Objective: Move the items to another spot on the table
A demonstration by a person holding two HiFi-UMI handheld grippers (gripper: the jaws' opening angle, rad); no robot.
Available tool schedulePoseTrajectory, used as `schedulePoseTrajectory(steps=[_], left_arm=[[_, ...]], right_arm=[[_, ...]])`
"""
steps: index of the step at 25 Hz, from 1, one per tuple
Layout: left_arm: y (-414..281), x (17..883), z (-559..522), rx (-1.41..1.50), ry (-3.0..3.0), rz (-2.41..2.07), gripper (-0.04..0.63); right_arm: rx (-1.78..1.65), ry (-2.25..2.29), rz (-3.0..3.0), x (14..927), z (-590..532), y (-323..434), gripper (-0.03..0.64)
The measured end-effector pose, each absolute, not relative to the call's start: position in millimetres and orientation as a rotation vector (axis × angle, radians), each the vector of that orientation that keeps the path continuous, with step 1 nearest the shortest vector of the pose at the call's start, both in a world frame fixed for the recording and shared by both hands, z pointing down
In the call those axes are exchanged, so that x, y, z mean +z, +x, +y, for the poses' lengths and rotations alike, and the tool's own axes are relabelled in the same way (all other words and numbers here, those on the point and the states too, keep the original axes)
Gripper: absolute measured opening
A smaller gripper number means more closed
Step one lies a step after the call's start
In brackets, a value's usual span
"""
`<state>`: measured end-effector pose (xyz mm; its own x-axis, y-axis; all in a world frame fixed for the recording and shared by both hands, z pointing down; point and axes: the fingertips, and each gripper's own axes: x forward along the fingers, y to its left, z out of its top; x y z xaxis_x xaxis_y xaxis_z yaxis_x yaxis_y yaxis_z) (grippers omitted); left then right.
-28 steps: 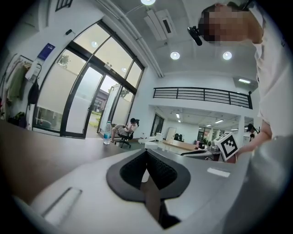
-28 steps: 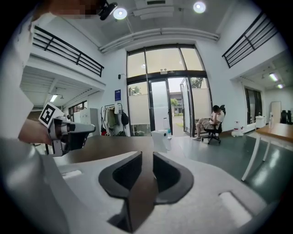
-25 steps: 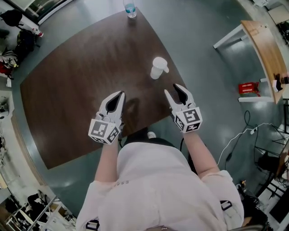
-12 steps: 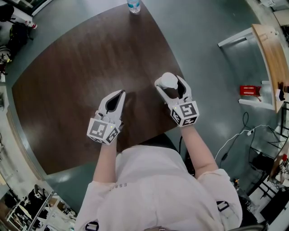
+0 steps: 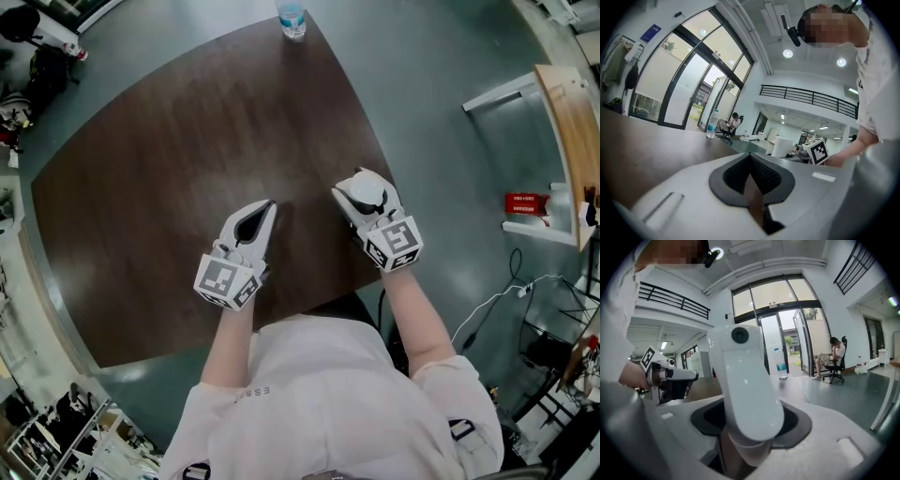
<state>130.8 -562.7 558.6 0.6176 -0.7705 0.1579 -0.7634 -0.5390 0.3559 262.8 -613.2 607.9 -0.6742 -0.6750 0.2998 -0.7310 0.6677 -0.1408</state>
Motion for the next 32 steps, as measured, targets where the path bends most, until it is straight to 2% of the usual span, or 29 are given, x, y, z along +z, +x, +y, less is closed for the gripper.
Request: schedulePoseTrajectory(steps=[12,22,28,32], left_arm=[[126,501,-506,-0.04,2.473,-1.327,0.016],[145,455,-375,-0.083,2.479,-1.48,0.017],[124,452,-275,-0.086,2.389,-1.639,0.017],[79,452,-205,-0.09,2.27,-1.803,0.017]], right_arm=[[0.255,1.205,-2.643,544,-558,297,0.238],[0.177,1.09,-2.741,486,-436,321,0.238],[0.198,0.937,-2.805,480,-363,296,0.238],[0.245,0.808,-2.833,483,-321,253,0.238]])
